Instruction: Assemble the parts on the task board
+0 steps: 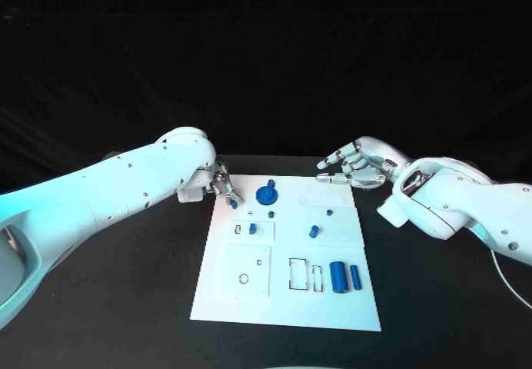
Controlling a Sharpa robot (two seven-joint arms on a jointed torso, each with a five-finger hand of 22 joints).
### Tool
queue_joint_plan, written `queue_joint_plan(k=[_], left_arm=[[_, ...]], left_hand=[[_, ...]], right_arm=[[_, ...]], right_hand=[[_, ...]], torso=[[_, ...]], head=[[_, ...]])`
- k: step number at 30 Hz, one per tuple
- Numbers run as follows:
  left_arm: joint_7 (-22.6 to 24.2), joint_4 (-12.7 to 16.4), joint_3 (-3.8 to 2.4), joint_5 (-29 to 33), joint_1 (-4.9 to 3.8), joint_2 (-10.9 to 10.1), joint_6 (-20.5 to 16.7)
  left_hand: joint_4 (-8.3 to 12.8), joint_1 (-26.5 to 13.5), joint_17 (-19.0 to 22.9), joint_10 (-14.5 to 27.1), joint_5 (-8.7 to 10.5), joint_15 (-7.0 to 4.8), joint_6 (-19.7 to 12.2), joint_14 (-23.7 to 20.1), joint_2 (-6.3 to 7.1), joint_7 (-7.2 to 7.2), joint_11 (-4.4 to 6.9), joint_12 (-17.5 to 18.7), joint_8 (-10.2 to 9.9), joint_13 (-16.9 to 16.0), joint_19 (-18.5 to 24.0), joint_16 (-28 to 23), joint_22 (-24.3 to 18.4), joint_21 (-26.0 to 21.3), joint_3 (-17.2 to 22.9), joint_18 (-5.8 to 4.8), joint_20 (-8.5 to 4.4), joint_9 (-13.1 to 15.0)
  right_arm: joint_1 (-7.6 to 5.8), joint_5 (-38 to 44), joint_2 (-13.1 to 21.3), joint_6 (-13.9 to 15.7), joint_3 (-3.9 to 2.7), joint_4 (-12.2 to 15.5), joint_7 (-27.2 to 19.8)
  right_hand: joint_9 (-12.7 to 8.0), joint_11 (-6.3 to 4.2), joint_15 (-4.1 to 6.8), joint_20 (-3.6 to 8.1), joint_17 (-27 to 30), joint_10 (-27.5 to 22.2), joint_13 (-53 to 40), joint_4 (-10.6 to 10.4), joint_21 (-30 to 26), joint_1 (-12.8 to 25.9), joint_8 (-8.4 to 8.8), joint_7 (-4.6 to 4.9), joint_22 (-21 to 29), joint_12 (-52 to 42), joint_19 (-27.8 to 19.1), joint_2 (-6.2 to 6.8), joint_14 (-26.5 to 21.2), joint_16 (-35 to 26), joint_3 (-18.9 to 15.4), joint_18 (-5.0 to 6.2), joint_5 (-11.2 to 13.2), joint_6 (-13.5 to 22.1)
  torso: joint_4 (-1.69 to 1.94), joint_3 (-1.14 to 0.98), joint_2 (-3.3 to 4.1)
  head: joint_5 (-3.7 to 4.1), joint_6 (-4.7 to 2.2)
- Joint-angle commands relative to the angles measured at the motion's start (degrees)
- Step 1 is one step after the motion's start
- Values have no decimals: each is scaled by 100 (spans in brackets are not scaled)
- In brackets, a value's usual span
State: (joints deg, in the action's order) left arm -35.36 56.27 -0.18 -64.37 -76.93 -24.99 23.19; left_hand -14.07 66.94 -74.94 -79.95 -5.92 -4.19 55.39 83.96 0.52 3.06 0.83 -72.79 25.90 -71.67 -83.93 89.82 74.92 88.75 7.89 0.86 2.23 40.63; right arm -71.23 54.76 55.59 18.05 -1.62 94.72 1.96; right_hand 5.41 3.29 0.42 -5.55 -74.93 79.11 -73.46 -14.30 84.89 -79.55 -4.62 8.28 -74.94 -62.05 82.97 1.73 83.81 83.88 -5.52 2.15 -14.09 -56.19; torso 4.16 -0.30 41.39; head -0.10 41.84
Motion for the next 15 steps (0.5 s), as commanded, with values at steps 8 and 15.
queue_joint_plan(k=[8, 15], left_arm=[[96, -7, 2, 114, 0, 18, 178], [176, 19, 6, 177, 0, 1, 167]], left_hand=[[563, 756, -1506, -25, -57, -47, 7, 604, -173, -62, 72, -17, -76, 2, -539, 18, 1403, 35, 766, -54, -46, -31], [923, 956, -1506, -40, -21, -19, -24, 604, -113, -27, 47, 10, -62, 17, -514, 18, 1367, 2, 1394, -42, -45, 11]], right_arm=[[4, 40, -5, -85, 0, 11, -50], [4, 37, -4, -93, 0, 17, -55]], right_hand=[[8, -1, 36, -10, -517, -42, 0, 5, -23, 23, 8, -2, -601, 1, -38, -51, 397, -32, -31, 22, -23, -51], [9, -2, 37, -10, -525, -35, -9, 8, -23, 20, 7, -3, -603, -15, -36, -58, 399, -27, -33, 21, -27, -54]], torso=[[-3, 1, -1], [0, 1, 0]], head=[[-7, 19], [-13, 22]])
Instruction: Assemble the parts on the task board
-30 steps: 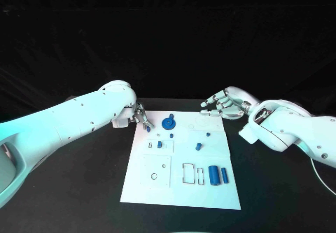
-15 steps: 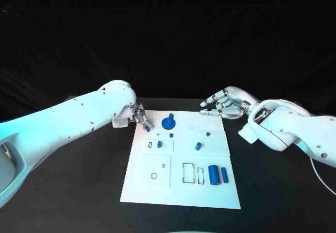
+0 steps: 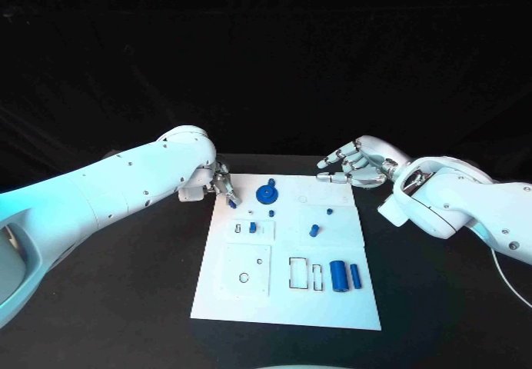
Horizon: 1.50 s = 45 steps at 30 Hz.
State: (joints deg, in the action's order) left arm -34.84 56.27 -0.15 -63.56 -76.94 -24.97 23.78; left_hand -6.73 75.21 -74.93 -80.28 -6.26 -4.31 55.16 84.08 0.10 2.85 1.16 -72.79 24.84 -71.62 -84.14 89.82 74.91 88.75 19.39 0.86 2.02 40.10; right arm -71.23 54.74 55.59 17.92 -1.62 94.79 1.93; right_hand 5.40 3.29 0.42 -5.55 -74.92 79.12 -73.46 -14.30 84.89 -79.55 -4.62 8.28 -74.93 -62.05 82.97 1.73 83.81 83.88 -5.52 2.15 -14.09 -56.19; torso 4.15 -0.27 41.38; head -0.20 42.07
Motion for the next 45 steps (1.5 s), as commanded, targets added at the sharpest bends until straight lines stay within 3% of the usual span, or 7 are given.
queue_joint_plan(k=[1, 6, 13, 25, 35, 42, 45], left_arm=[[133, 28, 3, 96, 2, -8, 76], [176, 112, 3, 92, 4, -77, -114], [218, 533, 2, 105, 9, -327, -466], [165, 1909, 5, 97, 38, -1125, -1236], [226, 2799, 8, -81, 366, -1636, -1775], [177, 2945, 8, -216, 464, -1713, -1970], [170, 2951, 9, -245, 501, -1711, -1995]], left_hand=[[210, 110, -1507, -10, 27, -4, -2, 592, -50, -4, 12, 11, 54, 13, -486, 18, 1357, -7, 303, -39, -21, 78], [264, 52, -1507, -21, 46, 0, -6, 592, 8, -1, 9, 7, 79, 8, -472, 18, 1336, -27, 453, -33, -17, 117], [310, -16, -1507, -39, 54, 1, 0, 592, 69, -4, 11, -6, 109, -5, -464, 18, 1323, -41, 589, -28, -18, 159], [357, -74, -1507, -65, 56, -7, 21, 592, 149, -20, 25, -19, 143, -16, -473, 18, 1335, -31, 713, -32, -25, 198], [372, -109, -1507, -80, 58, -14, 36, 592, 189, -28, 32, -25, 158, -21, -486, 18, 1354, -14, 776, -38, -31, 215], [377, -127, -1507, -94, 57, -18, 46, 592, 205, -33, 38, -38, 167, -34, -490, 18, 1360, -10, 817, -39, -35, 225], [377, -127, -1507, -94, 57, -18, 46, 592, 205, -33, 38, -38, 167, -34, -490, 18, 1360, -10, 817, -39, -35, 225]], right_arm=[[4, 38, -3, -81, 0, 11, -53], [4, 34, 0, -79, 0, 13, -59], [4, 28, 5, -74, 0, 14, -66], [5, 14, 6, -76, 0, -15, -75], [9, 12, 14, -67, 0, -39, -93], [18, 10, 8, -74, 0, -44, -99], [22, 9, 8, -76, 0, -45, -100]], right_hand=[[9, -2, 37, -10, -526, -35, -9, 8, -23, 20, 7, -3, -604, -15, -36, -58, 399, -27, -33, 21, -27, -54], [9, -2, 37, -10, -526, -35, -9, 8, -23, 20, 7, -3, -604, -15, -36, -58, 399, -27, -33, 21, -27, -54], [9, -2, 37, -10, -526, -35, -9, 8, -23, 20, 7, -3, -604, -15, -36, -58, 399, -27, -33, 21, -27, -54], [10, -2, 37, -10, -516, -40, -1, 7, -27, 22, 6, -4, -598, -3, -41, -66, 397, -34, -36, 23, -29, -57], [10, -2, 37, -10, -516, -40, -1, 7, -27, 22, 6, -4, -598, -3, -41, -66, 397, -34, -36, 23, -29, -57], [10, -2, 37, -10, -516, -40, -1, 7, -27, 22, 6, -4, -598, -3, -41, -66, 397, -34, -36, 23, -29, -57], [10, -2, 37, -10, -516, -40, -1, 7, -27, 22, 6, -4, -598, -3, -41, -66, 397, -34, -36, 23, -29, -57]], torso=[[2, -3, -1], [5, -3, -1], [8, -5, -10], [23, -3, -14], [60, 6, -30], [49, -5, -29], [46, 4, -23]], head=[[-3, 2], [-6, 5], [-19, 3], [-40, 2], [-41, 37], [-55, 45], [-47, 47]])
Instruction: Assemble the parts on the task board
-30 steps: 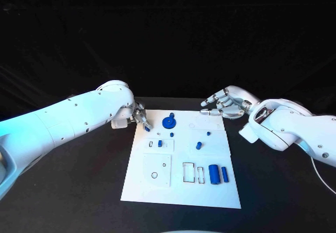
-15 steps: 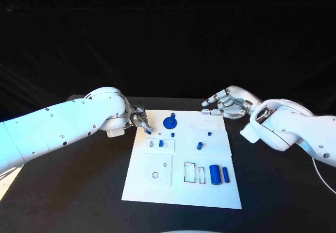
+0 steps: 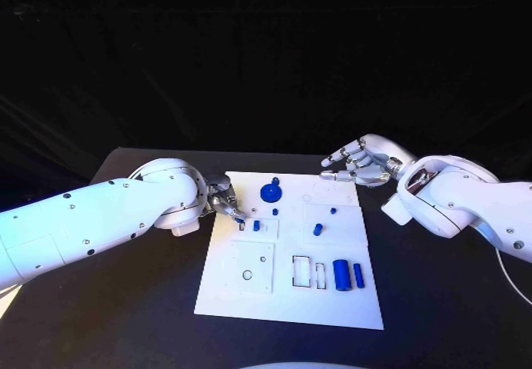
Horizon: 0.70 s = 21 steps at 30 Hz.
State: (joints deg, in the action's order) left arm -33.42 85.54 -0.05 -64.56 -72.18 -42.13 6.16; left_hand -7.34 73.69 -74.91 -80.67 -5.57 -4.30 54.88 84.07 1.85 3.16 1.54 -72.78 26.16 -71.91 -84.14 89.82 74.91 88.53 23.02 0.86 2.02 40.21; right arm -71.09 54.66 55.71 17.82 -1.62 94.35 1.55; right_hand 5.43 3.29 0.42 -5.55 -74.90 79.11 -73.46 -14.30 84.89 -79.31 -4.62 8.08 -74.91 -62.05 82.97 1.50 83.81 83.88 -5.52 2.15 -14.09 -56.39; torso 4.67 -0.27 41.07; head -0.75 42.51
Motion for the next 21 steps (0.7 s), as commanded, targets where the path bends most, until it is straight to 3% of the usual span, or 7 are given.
queue_joint_plan(k=[1, 9, 21], left_arm=[[28, 24, -2, -150, 37, 10, -231], [-9, -16, -1, -167, 105, 82, -129], [-156, -131, 0, -169, 119, 106, 318]], left_hand=[[438, 25, -1509, -54, -12, -20, 73, 593, 29, -65, 0, -39, 35, -5, -490, 18, 1361, 12, 453, -40, -35, 214], [438, 25, -1509, -54, -12, -20, 73, 593, 29, -65, 0, -39, 35, -5, -490, 18, 1361, 12, 453, -40, -35, 214], [468, -2, -1509, -55, -12, -27, 73, 593, 80, -72, 7, -21, 45, 13, -481, 18, 1346, -2, 552, -35, -44, 234]], right_arm=[[10, 18, -4, -67, 0, -1, -62], [21, 18, -5, -73, 0, -3, -65], [26, 16, 5, -74, 0, 1, -62]], right_hand=[[7, -2, 37, -10, -518, -40, -1, 7, -27, -1, 6, 16, -600, -3, -41, -42, 397, -34, -36, 23, -29, -38], [8, -2, 38, -10, -513, -40, 1, 8, -29, -1, 6, 16, -598, -2, -43, -46, 396, -38, -39, 23, -30, -39], [8, -2, 38, -10, -513, -40, 1, 8, -29, -1, 6, 16, -598, -2, -43, -46, 396, -38, -39, 23, -30, -39]], torso=[[-8, 2, 7], [-9, -8, 6], [-11, -9, 7]], head=[[7, 4], [10, 21], [10, 34]])
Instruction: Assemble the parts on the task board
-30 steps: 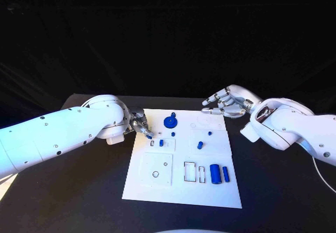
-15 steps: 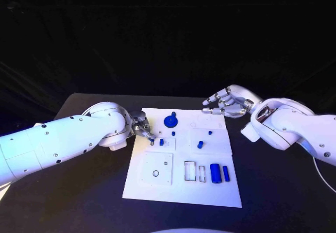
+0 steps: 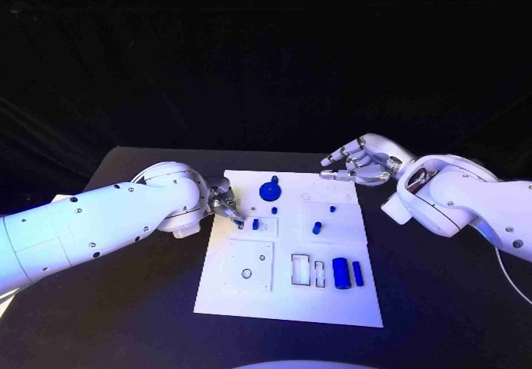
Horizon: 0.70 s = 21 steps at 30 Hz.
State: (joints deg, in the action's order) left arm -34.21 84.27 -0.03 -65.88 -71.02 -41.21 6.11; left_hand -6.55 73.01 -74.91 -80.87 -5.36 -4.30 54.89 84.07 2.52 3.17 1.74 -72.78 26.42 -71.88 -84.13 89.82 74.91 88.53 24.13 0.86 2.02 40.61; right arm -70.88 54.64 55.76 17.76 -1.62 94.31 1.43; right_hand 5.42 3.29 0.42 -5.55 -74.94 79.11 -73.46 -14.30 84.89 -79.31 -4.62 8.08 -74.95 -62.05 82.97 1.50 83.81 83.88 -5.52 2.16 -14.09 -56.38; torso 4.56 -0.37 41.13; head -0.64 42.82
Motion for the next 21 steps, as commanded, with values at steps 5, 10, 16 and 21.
queue_joint_plan(k=[5, 10, 16, 21], left_arm=[[-126, -11, -2, -37, 4, 22, 473], [-154, -19, -2, -37, 4, 25, 537], [-152, -25, -2, -37, 4, 35, 544], [-150, -52, -1, -37, 4, 58, 549]], left_hand=[[429, 58, -1509, -34, -35, -28, 70, 593, 54, -72, -9, -10, 24, 17, -477, 18, 1340, -9, 544, -33, -49, 209], [439, 51, -1509, -33, -35, -29, 69, 593, 68, -71, -11, -7, 25, 19, -476, 18, 1338, -11, 575, -32, -50, 214], [439, 51, -1509, -33, -35, -29, 69, 593, 68, -71, -11, -7, 25, 19, -476, 18, 1338, -11, 575, -32, -50, 214], [439, 51, -1509, -33, -35, -29, 69, 593, 68, -71, -11, -7, 25, 19, -476, 18, 1338, -11, 575, -32, -50, 214]], right_arm=[[5, 17, 1, -70, 0, 6, -51], [6, 17, 0, -71, 0, 5, -52], [7, 16, -2, -71, 0, 5, -54], [7, 15, -1, -73, 0, 9, -56]], right_hand=[[9, -2, 38, -10, -509, -40, 1, 8, -29, -1, 6, 15, -593, -2, -43, -46, 396, -38, -39, 23, -30, -39], [9, -2, 38, -10, -509, -40, 1, 8, -29, -1, 6, 15, -593, -2, -43, -46, 396, -38, -39, 23, -30, -39], [9, -2, 38, -10, -509, -40, 1, 8, -29, -1, 6, 15, -593, -2, -43, -46, 396, -38, -39, 23, -30, -39], [9, -2, 38, -10, -509, -40, 1, 8, -29, -1, 6, 15, -593, -2, -43, -46, 396, -38, -39, 23, -30, -39]], torso=[[3, -1, -4], [0, 1, -2], [3, -1, -2], [-3, -1, 3]], head=[[0, 9], [3, 15], [4, 18], [3, 22]])
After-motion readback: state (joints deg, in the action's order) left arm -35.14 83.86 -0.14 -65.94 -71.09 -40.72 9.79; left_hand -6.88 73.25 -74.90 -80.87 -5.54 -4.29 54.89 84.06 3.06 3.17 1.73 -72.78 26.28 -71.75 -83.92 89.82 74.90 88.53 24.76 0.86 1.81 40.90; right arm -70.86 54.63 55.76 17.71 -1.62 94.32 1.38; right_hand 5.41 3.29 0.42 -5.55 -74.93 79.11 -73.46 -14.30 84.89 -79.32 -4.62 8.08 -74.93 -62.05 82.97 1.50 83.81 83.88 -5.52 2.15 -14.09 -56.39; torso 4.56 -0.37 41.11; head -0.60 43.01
